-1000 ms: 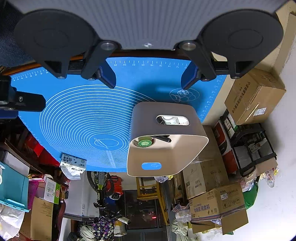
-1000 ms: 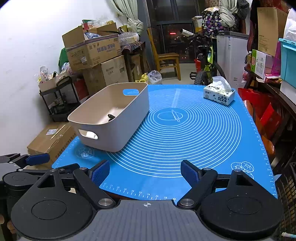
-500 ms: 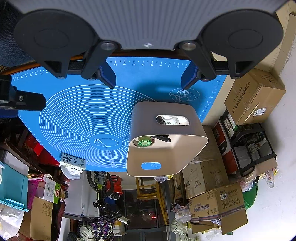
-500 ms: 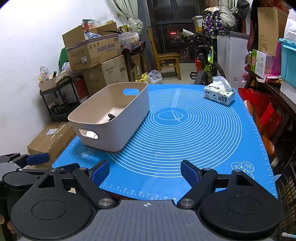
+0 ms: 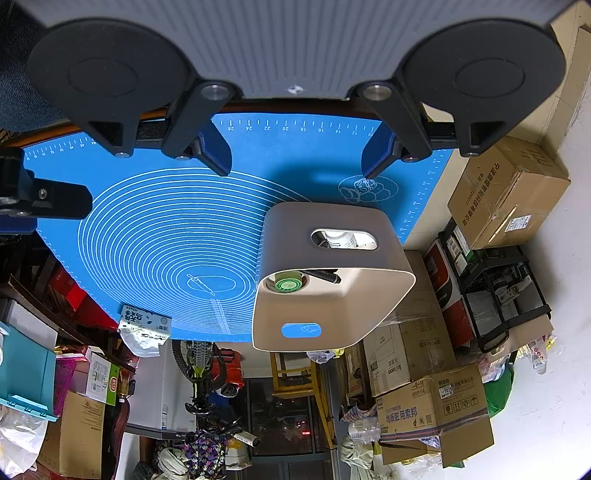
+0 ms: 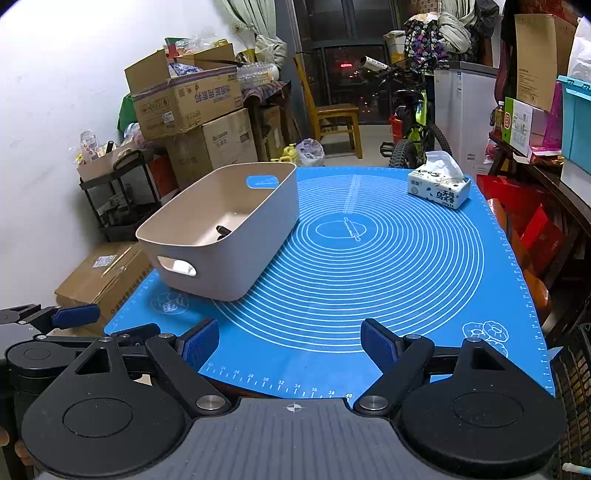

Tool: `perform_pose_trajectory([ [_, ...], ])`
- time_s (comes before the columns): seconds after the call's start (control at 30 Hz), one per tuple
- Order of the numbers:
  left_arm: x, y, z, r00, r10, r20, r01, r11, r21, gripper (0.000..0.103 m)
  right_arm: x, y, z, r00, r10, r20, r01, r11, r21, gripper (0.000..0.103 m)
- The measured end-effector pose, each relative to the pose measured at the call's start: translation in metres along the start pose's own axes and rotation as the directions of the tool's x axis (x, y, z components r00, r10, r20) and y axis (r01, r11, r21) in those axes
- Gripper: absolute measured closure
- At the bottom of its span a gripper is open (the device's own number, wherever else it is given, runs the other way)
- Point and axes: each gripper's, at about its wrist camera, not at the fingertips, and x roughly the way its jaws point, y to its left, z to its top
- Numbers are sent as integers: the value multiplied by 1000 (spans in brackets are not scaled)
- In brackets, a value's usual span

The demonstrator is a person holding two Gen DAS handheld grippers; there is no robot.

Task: Organize rigid objects

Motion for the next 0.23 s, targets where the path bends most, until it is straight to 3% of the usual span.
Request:
perform_pose_trajectory([
  [0.23,1,1,1,1000,-4,-3,4,1000,1,25,3,3,-6,1000,1,-4,-2,1000,-2,17],
])
